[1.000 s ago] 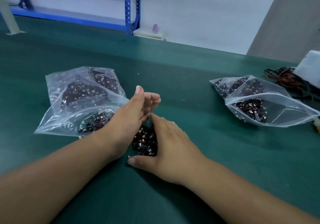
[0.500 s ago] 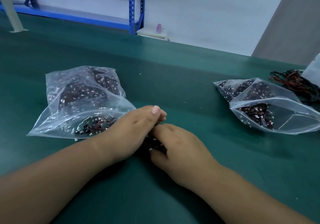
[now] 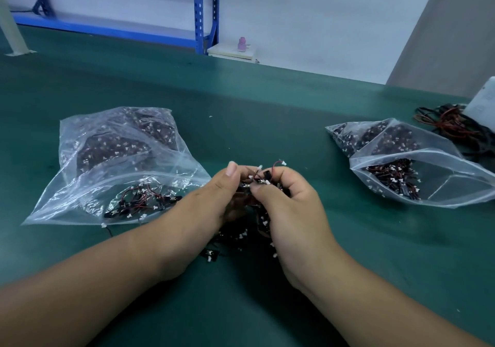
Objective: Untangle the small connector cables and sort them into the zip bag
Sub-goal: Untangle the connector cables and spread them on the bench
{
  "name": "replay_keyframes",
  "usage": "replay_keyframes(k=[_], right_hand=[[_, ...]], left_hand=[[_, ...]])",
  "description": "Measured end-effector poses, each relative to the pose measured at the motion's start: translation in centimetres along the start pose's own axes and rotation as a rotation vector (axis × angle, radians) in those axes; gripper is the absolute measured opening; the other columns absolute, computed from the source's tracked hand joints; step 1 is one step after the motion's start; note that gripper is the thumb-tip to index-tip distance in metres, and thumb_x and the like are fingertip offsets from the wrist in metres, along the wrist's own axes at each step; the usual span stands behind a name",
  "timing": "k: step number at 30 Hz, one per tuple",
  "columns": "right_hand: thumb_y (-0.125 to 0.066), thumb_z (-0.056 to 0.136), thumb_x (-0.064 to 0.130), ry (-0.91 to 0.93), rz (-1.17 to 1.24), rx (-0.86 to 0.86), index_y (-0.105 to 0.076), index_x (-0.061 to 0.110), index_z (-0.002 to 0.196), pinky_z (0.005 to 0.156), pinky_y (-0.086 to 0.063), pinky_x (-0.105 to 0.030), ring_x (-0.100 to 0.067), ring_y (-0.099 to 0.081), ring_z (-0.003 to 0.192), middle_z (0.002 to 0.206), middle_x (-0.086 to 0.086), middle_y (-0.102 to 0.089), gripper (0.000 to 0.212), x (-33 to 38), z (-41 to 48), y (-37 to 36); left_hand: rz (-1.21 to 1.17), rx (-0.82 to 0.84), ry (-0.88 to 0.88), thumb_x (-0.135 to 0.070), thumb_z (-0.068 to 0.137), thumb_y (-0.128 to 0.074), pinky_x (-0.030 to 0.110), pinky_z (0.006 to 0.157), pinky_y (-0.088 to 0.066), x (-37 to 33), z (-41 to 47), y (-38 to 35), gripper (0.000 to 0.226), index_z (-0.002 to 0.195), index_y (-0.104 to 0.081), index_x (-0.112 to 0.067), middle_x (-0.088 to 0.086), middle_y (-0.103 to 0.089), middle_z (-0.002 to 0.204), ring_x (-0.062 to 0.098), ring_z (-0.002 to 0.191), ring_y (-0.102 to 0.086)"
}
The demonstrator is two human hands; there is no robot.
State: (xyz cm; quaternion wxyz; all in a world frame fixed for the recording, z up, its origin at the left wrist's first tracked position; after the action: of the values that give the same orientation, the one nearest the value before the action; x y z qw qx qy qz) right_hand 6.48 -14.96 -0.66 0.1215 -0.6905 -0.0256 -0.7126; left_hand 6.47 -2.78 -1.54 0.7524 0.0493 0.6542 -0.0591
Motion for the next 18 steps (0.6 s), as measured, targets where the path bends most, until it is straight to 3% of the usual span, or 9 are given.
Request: replay_keyframes(k=[2, 4, 8, 11, 14, 18], right_hand=[[-0.065, 0.087, 0.005, 0.043, -0.043, 0.036, -0.07, 0.02, 0.081, 0.063, -0.051, -0.024, -0.009, -0.062, 0.067, 0.074, 0.002, -0.069, 0.016, 0.0, -0.3, -0.6], [-0.068, 0.086, 0.001, 0.098, -0.128, 0.099, -0.068, 0.02, 0.078, 0.062, -0.049, -0.016, -0.004, -0.061, 0.066, 0.075, 0.007, -0.069, 0.021, 0.1, -0.7, -1.2], [-0.078, 0.073, 0.017, 0.242, -0.584, 0.149, -0.063, 0.031, 0.083, 0.079, -0.042, -0.01, 0.002, -0.058, 0.092, 0.098, 0.013, -0.059, 0.023, 0.2, -0.9, -0.6], [-0.07, 0.061, 0.056, 0.283, -0.927, 0.324, -0.051, 0.047, 0.108, 0.102, -0.039, -0.029, -0.002, -0.047, 0.117, 0.116, 0.024, -0.047, 0.051, 0.4, -1.2, -0.5], [-0.065, 0.06, 0.073, 0.339, -1.156, 0.446, -0.04, 0.045, 0.126, 0.11, -0.034, -0.036, -0.006, -0.04, 0.123, 0.128, 0.024, -0.041, 0.076, -0.2, -1.9, -1.1], [-0.058, 0.077, 0.066, 0.528, -1.292, 0.317, -0.044, 0.033, 0.114, 0.092, -0.04, -0.037, -0.016, -0.045, 0.104, 0.113, 0.012, -0.05, 0.052, -0.8, -2.5, -2.5]], left_hand=[[-0.104, 0.014, -0.002, -0.09, 0.067, -0.05, 0.021, 0.081, -0.054, 0.5, -0.4, 0.5, 0.06, 0.102, -0.072, -0.047, -0.008, -0.071, 0.119, 0.011, 0.11, -0.066], [-0.146, -0.052, 0.024, -0.087, 0.072, -0.048, 0.022, 0.078, -0.056, 0.5, -0.6, 0.7, 0.06, 0.1, -0.075, -0.041, -0.006, -0.073, 0.113, 0.011, 0.106, -0.068], [-0.132, -0.16, 0.053, -0.079, 0.085, -0.032, 0.042, 0.099, -0.046, 0.1, -0.8, 1.5, 0.065, 0.103, -0.075, -0.033, 0.0, -0.071, 0.117, 0.022, 0.116, -0.064], [-0.211, -0.196, 0.084, -0.072, 0.087, -0.029, 0.038, 0.096, -0.044, 0.0, -1.1, 1.7, 0.073, 0.114, -0.07, -0.019, 0.004, -0.071, 0.118, 0.02, 0.115, -0.064], [-0.24, -0.245, 0.072, -0.067, 0.084, -0.028, 0.036, 0.101, -0.044, -0.1, -1.2, 1.3, 0.075, 0.116, -0.067, -0.012, 0.005, -0.072, 0.115, 0.016, 0.113, -0.065], [-0.242, -0.264, 0.054, -0.065, 0.082, -0.026, 0.035, 0.107, -0.04, -0.5, -1.3, 0.6, 0.076, 0.115, -0.067, -0.011, 0.006, -0.071, 0.117, 0.015, 0.115, -0.063]])
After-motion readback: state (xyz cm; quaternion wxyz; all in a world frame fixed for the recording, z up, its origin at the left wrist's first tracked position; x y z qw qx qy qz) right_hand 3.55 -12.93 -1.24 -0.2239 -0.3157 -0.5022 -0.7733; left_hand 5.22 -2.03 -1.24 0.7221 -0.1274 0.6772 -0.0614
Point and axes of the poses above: each hand's wrist, its own z-axis towards the middle knuckle, its own y-axis out of the back of the hand, x = y × z, the point moved 4 cm from there along z, towards the middle knuckle
